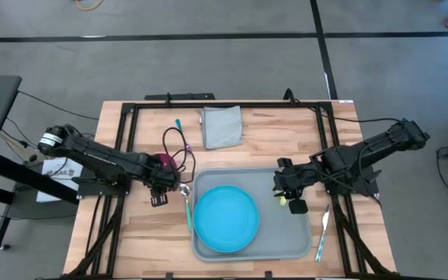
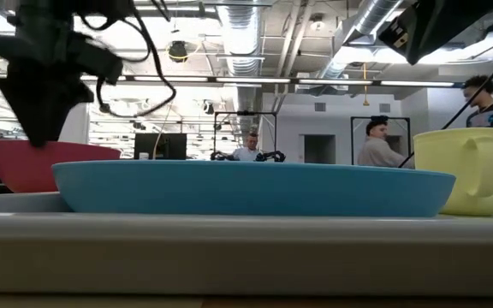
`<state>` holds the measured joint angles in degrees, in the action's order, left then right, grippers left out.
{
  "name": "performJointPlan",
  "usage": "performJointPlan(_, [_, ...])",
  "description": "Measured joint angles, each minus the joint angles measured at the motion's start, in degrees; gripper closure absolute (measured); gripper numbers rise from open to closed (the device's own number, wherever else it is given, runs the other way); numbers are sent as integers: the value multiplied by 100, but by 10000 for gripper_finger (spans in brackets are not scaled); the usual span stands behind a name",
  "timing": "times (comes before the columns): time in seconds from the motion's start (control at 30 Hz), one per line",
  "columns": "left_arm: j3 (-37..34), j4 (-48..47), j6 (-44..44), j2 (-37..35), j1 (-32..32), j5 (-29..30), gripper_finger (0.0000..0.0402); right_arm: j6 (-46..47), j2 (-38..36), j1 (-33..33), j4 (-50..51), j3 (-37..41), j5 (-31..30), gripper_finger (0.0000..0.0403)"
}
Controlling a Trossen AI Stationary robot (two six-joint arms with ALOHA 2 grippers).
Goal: Set up tray
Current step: Put the red bowl on the blue plate
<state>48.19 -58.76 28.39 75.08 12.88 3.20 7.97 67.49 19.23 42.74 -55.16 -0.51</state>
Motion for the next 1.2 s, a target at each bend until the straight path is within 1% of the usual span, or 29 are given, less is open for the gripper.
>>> performJointPlan(0.07, [-220, 320, -5, 8, 0, -167, 261, -14, 2, -35, 9, 0, 1, 321])
performJointPlan(0.13, [-323, 330, -41, 8, 0, -251, 261, -51, 0, -63, 13, 0, 2, 321])
performJointPlan(0.23, [-349, 322, 99, 5, 2, 58, 263, -56, 2, -64, 13, 0, 2, 321])
performJointPlan(0.3, [-331, 315, -19, 3, 2, 291, 271, -57, 1, -64, 11, 0, 2, 321])
performJointPlan(0.43, [-329, 304, -496, 3, 2, 417, 311, -50, 0, -64, 11, 0, 2, 321])
performJointPlan(0.57, [-327, 276, -757, 3, 0, 348, 381, -48, 0, -64, 11, 0, 4, 321])
performJointPlan(0.63, [-270, 248, -752, 3, 5, 349, 393, -48, 0, -64, 11, 0, 4, 321])
performJointPlan(0.77, [113, 281, -919, 3, 106, 598, 396, -48, 0, -64, 11, -2, 4, 321])
performJointPlan(0.9, [840, 309, -1392, 3, 317, 1097, 398, -44, 2, -64, 11, -2, 4, 321])
performJointPlan(1.0, [1350, 600, -1826, 2, 483, 1312, 399, -44, 0, -64, 10, -2, 4, 321])
performJointPlan(1.1, [1591, 1042, -2163, 1, 634, 1235, 400, -42, 1, -62, 11, -2, 5, 321])
performJointPlan(1.2, [1560, 1627, -2619, 41, 784, 943, 400, -42, 1, -62, 13, -2, 6, 321])
